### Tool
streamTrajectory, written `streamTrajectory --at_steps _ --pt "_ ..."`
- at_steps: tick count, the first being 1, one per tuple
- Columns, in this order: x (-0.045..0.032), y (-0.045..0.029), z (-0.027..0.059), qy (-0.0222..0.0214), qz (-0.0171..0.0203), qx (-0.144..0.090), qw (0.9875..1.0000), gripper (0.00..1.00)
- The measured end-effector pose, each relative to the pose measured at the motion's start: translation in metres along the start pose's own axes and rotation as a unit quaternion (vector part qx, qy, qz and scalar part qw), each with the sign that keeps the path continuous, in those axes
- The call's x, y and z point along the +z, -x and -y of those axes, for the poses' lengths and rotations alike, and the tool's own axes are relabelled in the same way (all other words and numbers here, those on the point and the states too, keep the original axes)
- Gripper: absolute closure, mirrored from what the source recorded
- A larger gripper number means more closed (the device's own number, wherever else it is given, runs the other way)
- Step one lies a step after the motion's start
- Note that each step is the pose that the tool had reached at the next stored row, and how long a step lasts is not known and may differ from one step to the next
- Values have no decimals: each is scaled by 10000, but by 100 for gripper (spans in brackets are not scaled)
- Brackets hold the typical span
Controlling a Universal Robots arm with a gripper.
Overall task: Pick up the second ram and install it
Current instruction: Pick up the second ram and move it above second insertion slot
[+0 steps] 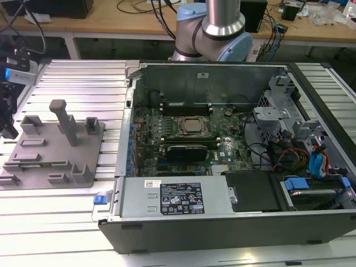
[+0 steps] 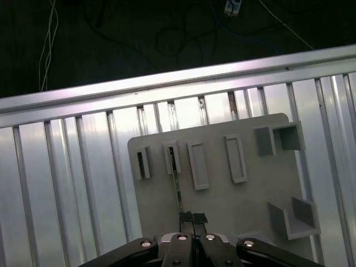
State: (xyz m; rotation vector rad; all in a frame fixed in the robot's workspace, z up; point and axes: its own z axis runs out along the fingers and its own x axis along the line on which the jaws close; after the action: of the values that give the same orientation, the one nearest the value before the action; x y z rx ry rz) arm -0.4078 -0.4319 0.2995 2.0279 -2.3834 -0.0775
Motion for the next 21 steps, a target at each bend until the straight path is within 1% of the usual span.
streamTrajectory --at_steps 3,7,9,12,18,21 --pt "34 -1 2 0 -1 -20 10000 92" --pt "140 -3 6 1 -2 -48 10000 92" --pt "178 -4 7 0 -3 -61 10000 92" --pt "220 -6 9 1 -4 -84 10000 92" --pt "277 -8 3 1 -5 -121 9999 92" --pt "333 -10 0 -1 -6 -151 9999 92"
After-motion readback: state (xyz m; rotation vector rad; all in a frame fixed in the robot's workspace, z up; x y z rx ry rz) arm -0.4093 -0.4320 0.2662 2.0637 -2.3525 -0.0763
